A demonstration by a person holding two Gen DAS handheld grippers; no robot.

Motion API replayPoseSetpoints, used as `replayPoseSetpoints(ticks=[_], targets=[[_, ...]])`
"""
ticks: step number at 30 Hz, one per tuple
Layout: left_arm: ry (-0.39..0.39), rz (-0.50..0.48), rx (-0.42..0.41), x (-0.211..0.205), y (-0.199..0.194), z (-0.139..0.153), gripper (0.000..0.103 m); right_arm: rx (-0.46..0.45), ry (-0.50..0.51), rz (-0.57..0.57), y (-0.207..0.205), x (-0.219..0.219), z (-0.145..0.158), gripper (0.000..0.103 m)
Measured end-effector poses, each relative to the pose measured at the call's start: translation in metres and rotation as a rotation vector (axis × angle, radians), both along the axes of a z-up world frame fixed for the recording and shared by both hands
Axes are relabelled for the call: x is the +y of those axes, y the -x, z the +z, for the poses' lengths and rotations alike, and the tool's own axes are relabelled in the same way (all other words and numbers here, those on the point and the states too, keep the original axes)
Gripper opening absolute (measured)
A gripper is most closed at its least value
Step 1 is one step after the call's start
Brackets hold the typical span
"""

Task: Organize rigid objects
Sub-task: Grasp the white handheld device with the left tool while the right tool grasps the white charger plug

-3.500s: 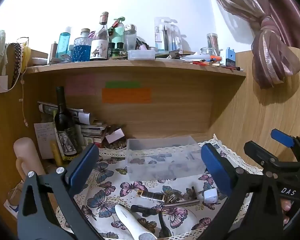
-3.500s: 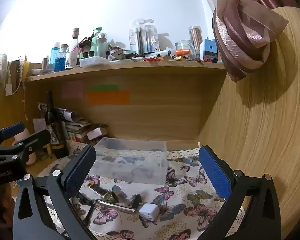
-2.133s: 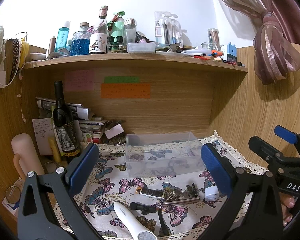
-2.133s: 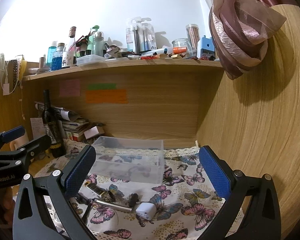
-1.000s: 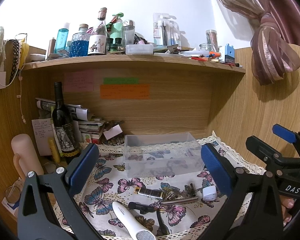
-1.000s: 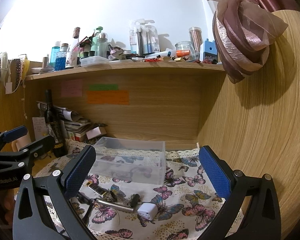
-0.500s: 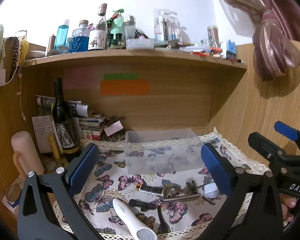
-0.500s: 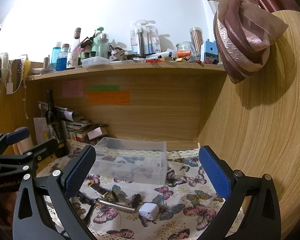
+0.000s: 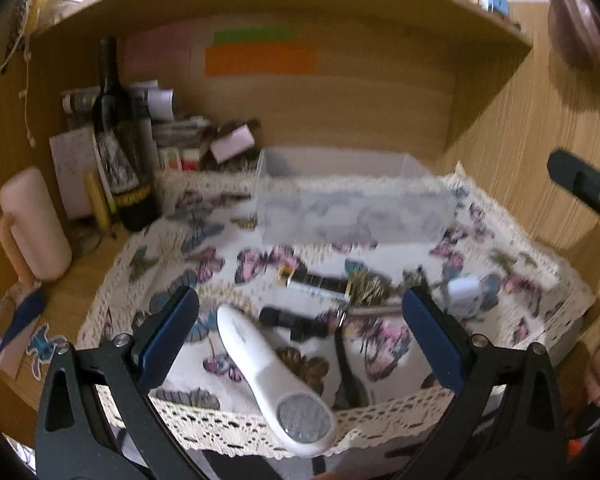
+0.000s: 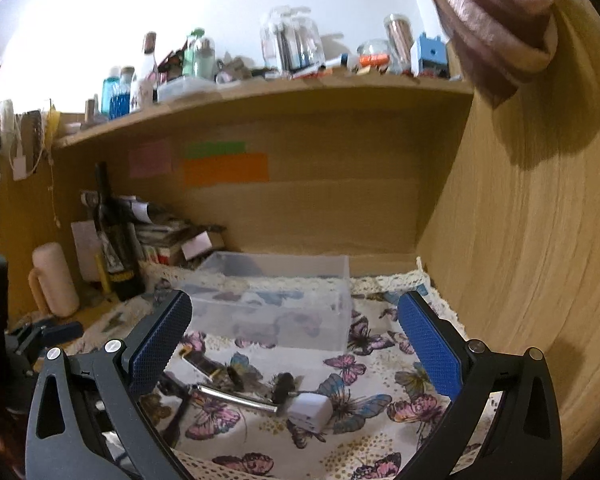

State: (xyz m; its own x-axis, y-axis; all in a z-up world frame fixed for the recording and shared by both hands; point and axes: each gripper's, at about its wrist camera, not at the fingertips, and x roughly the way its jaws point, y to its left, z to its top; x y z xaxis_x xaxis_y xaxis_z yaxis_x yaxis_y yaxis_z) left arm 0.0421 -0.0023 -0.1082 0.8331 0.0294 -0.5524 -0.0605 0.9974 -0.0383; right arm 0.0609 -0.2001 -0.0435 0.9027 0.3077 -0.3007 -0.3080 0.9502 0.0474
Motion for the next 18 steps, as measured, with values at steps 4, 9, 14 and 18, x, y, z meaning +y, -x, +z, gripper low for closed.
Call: replayPoseSetpoints(ticks=[4, 9, 14, 18], targets=[[0.026, 0.006, 0.048, 0.005, -0.002, -0.017, 0.103, 0.035, 0.039, -0.01, -0.01, 0.001, -0.014, 0.103], [0.032, 0.029, 0.109, 0.014, 0.001, -0.04, 0.093, 0.129, 0.068, -0.027, -0.028, -0.01, -0.039, 0.103], [0.039, 0.035, 0.149, 0.018, 0.005, -0.054, 0.086, 0.281, 0.066, -0.05, -0.051, -0.016, -0.071, 0.092], [0.038, 0.016, 0.16, 0.017, 0.007, -0.065, 0.077, 0.362, 0.08, -0.051, -0.058, -0.013, -0.09, 0.083]])
